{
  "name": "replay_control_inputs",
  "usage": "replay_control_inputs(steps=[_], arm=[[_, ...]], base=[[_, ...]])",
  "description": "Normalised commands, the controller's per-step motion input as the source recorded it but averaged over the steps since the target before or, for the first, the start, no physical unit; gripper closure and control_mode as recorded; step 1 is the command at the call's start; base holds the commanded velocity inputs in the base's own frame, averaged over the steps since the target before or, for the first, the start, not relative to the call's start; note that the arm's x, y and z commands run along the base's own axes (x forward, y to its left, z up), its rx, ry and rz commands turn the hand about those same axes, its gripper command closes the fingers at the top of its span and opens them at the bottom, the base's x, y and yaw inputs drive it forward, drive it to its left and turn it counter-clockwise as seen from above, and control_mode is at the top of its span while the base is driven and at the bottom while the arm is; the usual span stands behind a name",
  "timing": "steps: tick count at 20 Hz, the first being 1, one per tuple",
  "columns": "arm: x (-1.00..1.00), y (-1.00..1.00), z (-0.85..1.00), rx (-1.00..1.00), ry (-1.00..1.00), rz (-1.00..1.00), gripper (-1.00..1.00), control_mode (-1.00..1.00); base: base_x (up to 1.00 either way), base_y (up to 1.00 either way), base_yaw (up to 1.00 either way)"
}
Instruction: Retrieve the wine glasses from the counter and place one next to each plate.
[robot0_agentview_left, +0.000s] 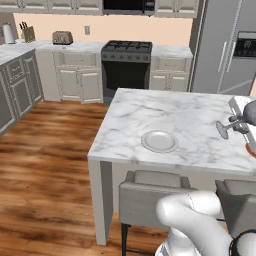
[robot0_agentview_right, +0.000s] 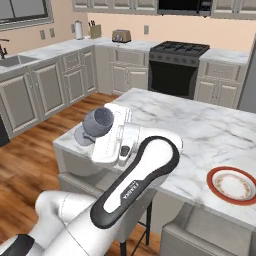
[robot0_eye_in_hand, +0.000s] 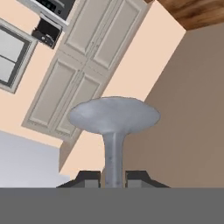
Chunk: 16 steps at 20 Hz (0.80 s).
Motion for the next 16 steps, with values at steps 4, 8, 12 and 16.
replay_control_inputs(steps=[4, 8, 12, 16], arm=[[0.33, -0.15, -0.06, -0.09, 0.10, 0.00, 1.00, -1.00], [0.46, -0.13, -0.06, 0.00, 0.23, 0.00, 1.00, -1.00], [0.49, -0.01, -0.17, -0.14, 0.10, 0.00, 1.00, -1.00], [0.33, 0.00, -0.26, -0.28, 0.02, -0.01, 1.00, -1.00]], base=[[0.00, 0.00, 0.00], [0.00, 0.00, 0.00], [0.00, 0.00, 0.00], [0.00, 0.00, 0.00]])
